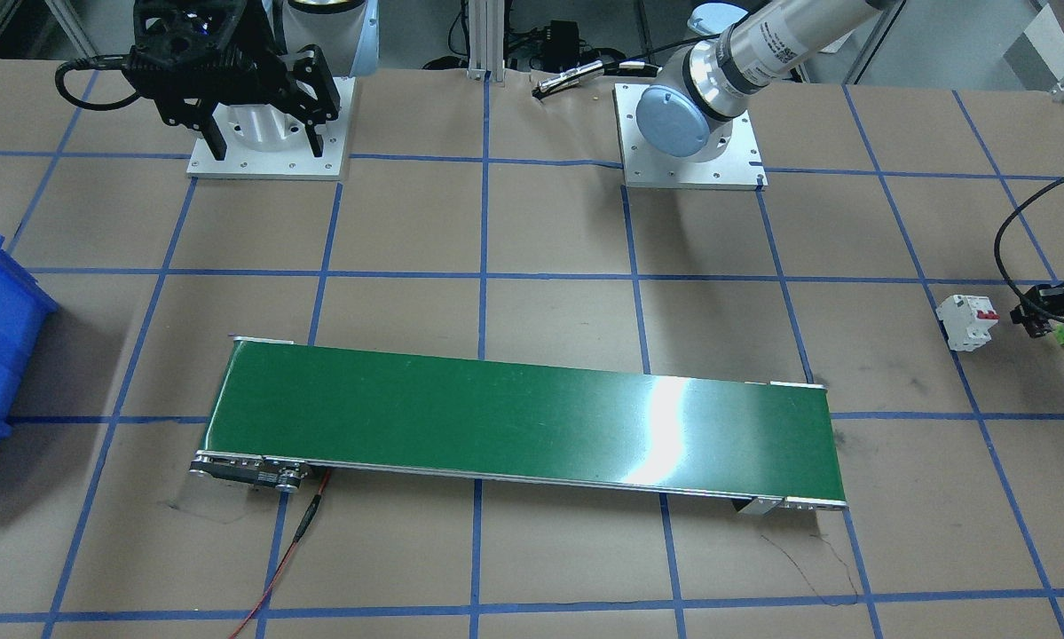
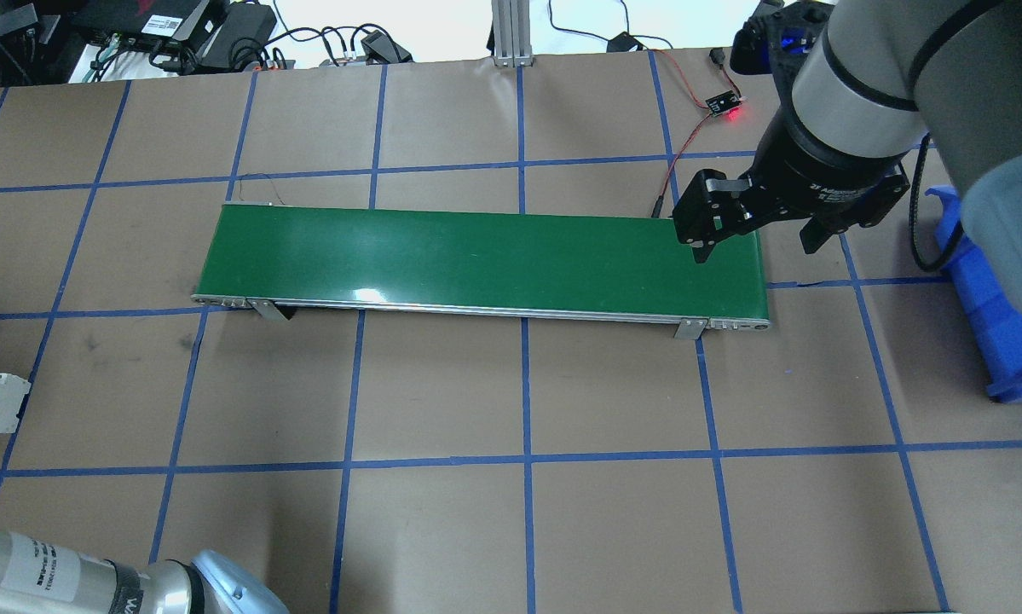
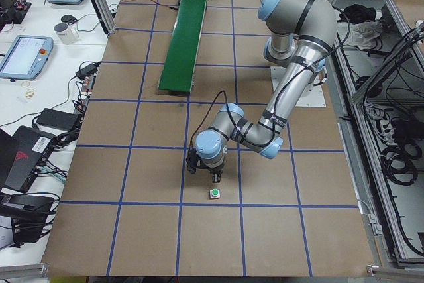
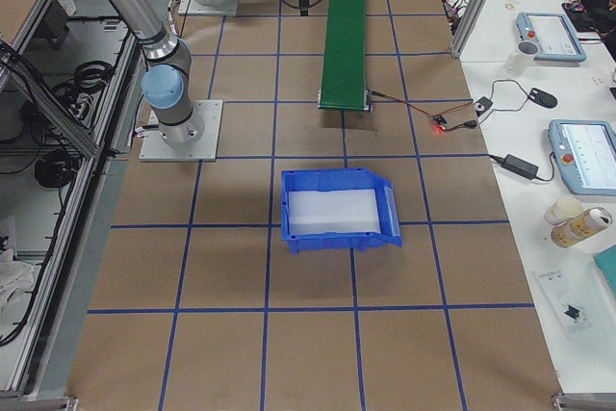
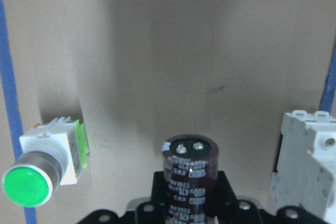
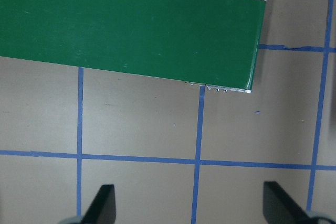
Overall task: Move capacitor from left to right
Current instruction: 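Lower the left gripper over the brown capacitor and close on it, then lift the capacitor with the left gripper and carry it over the conveyor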
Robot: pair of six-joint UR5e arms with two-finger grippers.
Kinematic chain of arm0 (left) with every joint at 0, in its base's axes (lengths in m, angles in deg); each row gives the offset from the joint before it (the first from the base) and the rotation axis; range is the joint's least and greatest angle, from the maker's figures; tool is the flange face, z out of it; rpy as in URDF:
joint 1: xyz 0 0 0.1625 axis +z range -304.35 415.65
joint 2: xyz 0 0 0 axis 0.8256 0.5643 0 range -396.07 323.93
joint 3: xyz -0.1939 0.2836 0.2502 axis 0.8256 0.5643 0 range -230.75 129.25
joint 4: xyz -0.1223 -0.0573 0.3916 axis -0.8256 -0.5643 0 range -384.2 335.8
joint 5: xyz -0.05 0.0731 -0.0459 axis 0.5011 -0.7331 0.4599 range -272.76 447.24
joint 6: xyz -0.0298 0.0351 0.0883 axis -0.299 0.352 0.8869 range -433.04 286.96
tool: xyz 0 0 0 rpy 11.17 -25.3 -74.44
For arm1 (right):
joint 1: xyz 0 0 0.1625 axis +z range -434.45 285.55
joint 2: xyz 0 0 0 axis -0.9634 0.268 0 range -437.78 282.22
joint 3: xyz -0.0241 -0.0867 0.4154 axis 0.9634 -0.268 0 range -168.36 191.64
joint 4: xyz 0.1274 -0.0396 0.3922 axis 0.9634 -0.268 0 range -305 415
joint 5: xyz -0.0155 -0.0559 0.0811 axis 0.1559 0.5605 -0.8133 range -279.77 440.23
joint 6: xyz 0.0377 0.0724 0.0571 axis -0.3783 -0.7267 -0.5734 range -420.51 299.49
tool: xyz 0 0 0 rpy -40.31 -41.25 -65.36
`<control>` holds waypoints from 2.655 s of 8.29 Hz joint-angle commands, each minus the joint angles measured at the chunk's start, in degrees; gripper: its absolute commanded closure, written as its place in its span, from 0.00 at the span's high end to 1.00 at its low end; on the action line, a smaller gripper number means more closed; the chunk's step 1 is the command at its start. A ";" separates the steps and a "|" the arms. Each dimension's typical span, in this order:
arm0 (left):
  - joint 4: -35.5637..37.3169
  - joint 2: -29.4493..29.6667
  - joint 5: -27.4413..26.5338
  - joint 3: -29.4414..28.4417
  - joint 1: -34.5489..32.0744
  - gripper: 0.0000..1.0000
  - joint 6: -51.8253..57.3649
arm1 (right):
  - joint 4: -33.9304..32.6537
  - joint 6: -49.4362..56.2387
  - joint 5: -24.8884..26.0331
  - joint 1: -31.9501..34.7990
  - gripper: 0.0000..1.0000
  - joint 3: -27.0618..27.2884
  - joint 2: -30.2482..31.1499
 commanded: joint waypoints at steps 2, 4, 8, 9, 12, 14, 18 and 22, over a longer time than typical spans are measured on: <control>-7.17 -7.10 3.43 -1.53 -1.99 0.13 -7.86 | 0.00 0.00 0.00 -0.06 1.00 0.00 -0.03; -7.98 -9.21 5.55 -1.80 -8.90 0.07 -12.87 | 0.00 0.00 0.00 -0.06 1.00 0.00 0.05; -12.55 -12.11 5.11 -1.28 -26.14 0.00 -25.55 | 0.00 0.00 0.00 -0.06 1.00 0.00 -0.03; -12.64 -11.94 5.28 -1.28 -30.26 0.00 -30.08 | 0.00 0.00 0.09 -0.06 1.00 0.00 0.05; -13.16 -11.68 5.28 -1.28 -41.26 0.00 -42.56 | 0.00 0.00 0.09 -0.06 1.00 0.00 0.05; -14.30 -10.19 5.81 -1.45 -43.92 0.00 -42.61 | 0.00 0.00 0.09 -0.06 1.00 0.00 0.05; -13.87 -4.57 5.37 -1.72 -45.86 0.00 -37.61 | -0.09 0.26 0.26 -0.06 1.00 0.00 -0.12; -12.11 -3.33 5.98 -3.55 -45.95 0.00 -36.71 | -1.67 0.79 0.88 -0.33 1.00 -0.70 -2.93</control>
